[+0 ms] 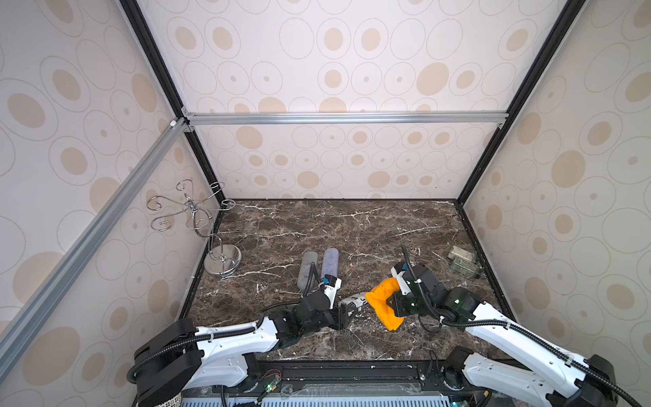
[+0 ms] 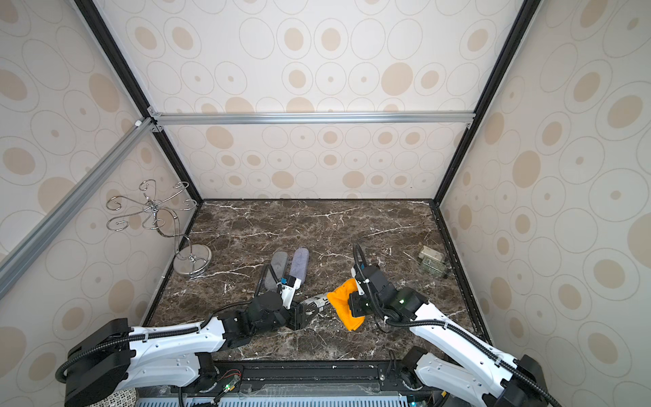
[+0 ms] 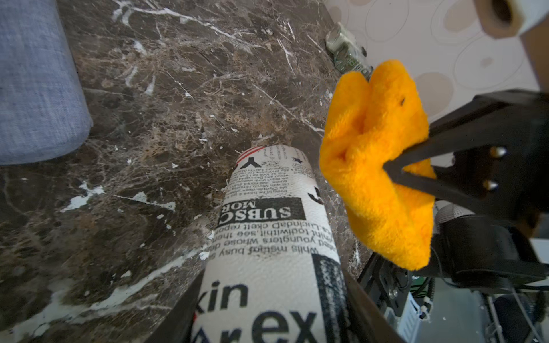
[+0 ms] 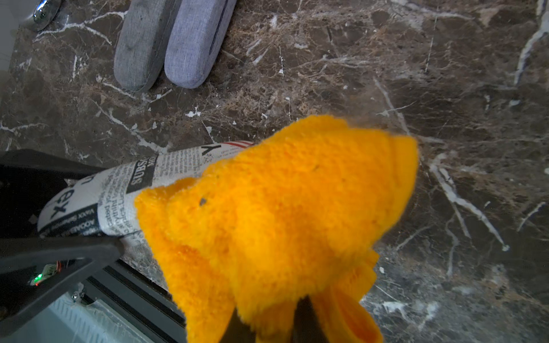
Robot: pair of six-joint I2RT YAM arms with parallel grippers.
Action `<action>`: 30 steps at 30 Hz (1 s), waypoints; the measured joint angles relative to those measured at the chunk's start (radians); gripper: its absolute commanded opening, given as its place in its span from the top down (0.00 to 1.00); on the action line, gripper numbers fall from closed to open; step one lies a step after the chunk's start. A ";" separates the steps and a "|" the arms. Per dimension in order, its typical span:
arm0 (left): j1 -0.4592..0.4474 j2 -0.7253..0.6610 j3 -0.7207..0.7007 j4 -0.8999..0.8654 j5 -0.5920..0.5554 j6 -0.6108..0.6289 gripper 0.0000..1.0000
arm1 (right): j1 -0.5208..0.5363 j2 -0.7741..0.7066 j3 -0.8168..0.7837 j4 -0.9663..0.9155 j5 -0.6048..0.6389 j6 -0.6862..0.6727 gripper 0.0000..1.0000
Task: Wipe the eyeglass case
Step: Wipe the dirt from the eyeglass case.
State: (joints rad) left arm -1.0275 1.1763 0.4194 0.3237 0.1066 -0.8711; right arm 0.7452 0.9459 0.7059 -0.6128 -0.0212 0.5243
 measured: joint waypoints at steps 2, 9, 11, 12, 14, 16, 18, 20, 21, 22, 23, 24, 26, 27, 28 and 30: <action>0.025 0.000 -0.010 0.024 0.044 -0.038 0.50 | 0.032 0.000 0.001 0.014 0.021 0.005 1.00; 0.063 0.000 -0.016 0.057 0.139 -0.114 0.52 | 0.130 0.048 0.027 0.077 0.076 0.015 1.00; 0.065 0.001 -0.018 0.058 0.151 -0.126 0.52 | 0.151 0.071 0.035 0.103 0.082 0.018 1.00; 0.066 0.002 -0.019 0.058 0.155 -0.132 0.53 | 0.164 0.082 0.037 0.117 0.085 0.018 1.00; 0.067 0.007 -0.023 0.058 0.158 -0.142 0.52 | 0.187 0.105 0.039 0.151 0.084 0.020 1.00; 0.068 0.010 -0.027 0.057 0.158 -0.151 0.52 | 0.199 0.126 0.039 0.174 0.090 0.031 1.00; 0.069 0.010 -0.029 0.056 0.157 -0.156 0.53 | 0.202 0.136 0.039 0.175 0.116 0.055 1.00; 0.071 0.009 -0.029 0.056 0.158 -0.157 0.52 | 0.196 0.137 0.033 0.171 0.153 0.087 1.00; 0.072 0.008 -0.029 0.056 0.158 -0.157 0.53 | 0.184 0.136 0.027 0.166 0.161 0.101 1.00; 0.072 0.008 -0.029 0.056 0.158 -0.157 0.53 | 0.162 0.136 0.018 0.160 0.169 0.117 1.00; 0.074 0.007 -0.029 0.056 0.159 -0.156 0.53 | 0.132 0.136 0.004 0.150 0.179 0.129 1.00; 0.074 0.007 -0.029 0.056 0.161 -0.156 0.53 | 0.106 0.136 -0.008 0.138 0.190 0.139 1.00; 0.074 0.007 -0.029 0.056 0.165 -0.154 0.53 | 0.068 0.135 -0.028 0.105 0.217 0.149 1.00; 0.074 0.007 -0.029 0.056 0.167 -0.154 0.53 | 0.060 0.133 -0.033 0.093 0.221 0.149 1.00; 0.074 0.008 -0.029 0.056 0.171 -0.154 0.53 | 0.058 0.129 -0.034 0.079 0.219 0.147 1.00; 0.074 0.008 -0.028 0.056 0.175 -0.154 0.52 | 0.060 0.111 -0.034 0.076 0.200 0.136 1.00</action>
State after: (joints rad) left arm -0.9535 1.1839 0.3912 0.3798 0.2817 -1.0252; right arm 0.8051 1.0573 0.6716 -0.5373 0.1787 0.6601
